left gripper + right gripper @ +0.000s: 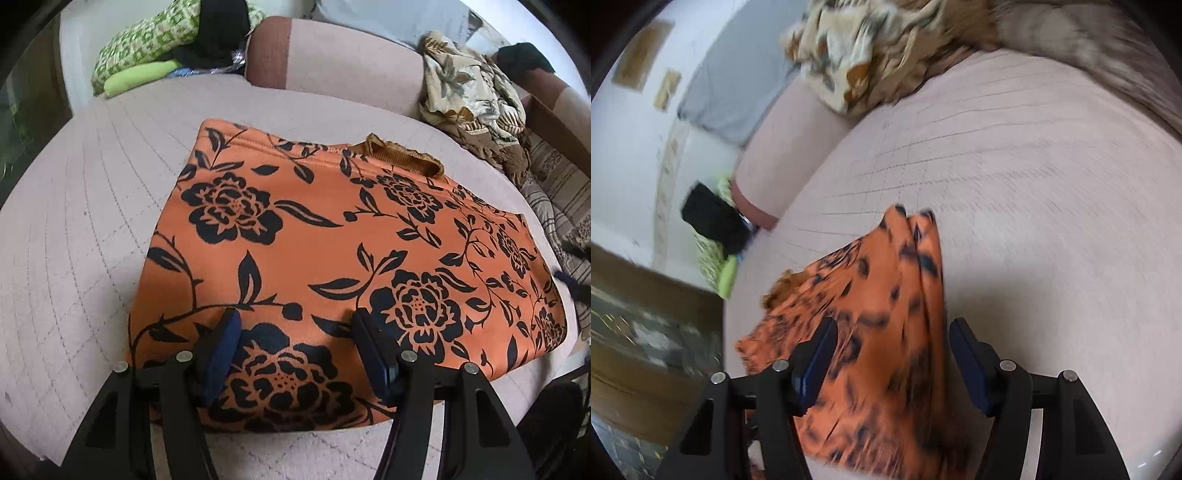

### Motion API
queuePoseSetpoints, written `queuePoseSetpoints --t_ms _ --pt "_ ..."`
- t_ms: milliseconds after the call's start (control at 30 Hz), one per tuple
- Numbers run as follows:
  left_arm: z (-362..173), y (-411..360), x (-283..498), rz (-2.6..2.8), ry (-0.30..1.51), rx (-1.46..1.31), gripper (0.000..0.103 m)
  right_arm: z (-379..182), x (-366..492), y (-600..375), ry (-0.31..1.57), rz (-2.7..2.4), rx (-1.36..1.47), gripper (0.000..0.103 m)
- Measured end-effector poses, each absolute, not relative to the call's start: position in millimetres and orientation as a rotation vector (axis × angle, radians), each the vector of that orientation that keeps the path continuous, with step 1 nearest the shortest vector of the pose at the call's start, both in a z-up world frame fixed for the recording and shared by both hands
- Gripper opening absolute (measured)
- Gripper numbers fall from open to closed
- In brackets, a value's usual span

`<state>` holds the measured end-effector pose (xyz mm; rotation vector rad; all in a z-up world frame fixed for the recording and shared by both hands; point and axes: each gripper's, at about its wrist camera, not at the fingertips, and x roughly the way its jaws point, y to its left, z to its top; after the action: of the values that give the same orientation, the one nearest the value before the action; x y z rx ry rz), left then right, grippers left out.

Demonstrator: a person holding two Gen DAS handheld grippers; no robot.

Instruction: Fold small clothes

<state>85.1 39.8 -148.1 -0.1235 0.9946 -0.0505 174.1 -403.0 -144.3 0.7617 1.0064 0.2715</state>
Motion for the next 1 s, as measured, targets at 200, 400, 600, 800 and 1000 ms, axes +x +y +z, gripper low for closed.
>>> queuePoseSetpoints --t_ms 200,400,600,800,1000 --pt "-151.3 46.3 90.9 -0.084 0.987 -0.132 0.065 -178.8 235.5 -382.2 1.136 0.319 0.699 0.013" --pt "-148.7 49.3 90.1 -0.103 0.982 -0.148 0.065 -203.3 227.4 -399.3 1.099 0.237 0.842 0.012" --pt "-120.1 76.1 64.3 -0.077 0.911 -0.247 0.065 -173.2 209.4 -399.6 1.053 0.153 0.761 0.033" --pt "-143.1 75.7 64.4 -0.058 0.995 -0.134 0.064 -108.3 183.1 -377.6 0.896 0.194 0.625 0.033" --pt "-102.2 90.1 46.7 -0.153 0.885 -0.274 0.064 -122.3 160.6 -314.3 1.013 0.385 0.513 0.061"
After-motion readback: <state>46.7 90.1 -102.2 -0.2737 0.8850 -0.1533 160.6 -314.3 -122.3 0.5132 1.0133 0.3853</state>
